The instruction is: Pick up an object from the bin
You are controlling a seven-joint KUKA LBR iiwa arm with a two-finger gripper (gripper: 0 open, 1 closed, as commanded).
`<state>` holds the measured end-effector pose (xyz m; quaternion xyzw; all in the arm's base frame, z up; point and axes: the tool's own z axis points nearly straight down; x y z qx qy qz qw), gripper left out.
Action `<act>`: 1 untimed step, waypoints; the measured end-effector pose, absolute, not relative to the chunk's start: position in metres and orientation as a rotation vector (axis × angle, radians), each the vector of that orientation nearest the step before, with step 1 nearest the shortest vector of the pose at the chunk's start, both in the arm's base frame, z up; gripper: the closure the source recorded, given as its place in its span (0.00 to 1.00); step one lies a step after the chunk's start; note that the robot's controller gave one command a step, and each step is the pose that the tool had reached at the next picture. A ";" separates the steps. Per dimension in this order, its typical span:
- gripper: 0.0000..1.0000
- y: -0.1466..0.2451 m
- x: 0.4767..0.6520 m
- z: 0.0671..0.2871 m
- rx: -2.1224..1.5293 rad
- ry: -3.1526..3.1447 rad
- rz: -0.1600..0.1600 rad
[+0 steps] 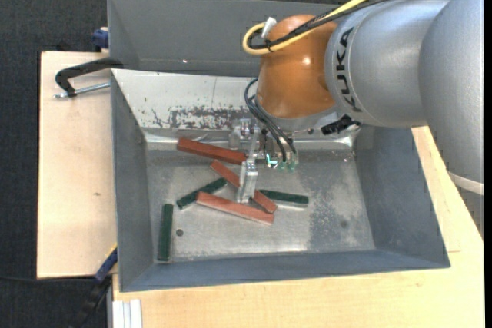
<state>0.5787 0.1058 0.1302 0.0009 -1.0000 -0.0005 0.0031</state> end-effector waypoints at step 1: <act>0.00 0.106 0.581 0.134 0.000 -3.143 -0.003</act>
Offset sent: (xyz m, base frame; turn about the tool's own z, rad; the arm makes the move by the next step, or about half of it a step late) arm -0.0268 0.0228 -0.0582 -0.1002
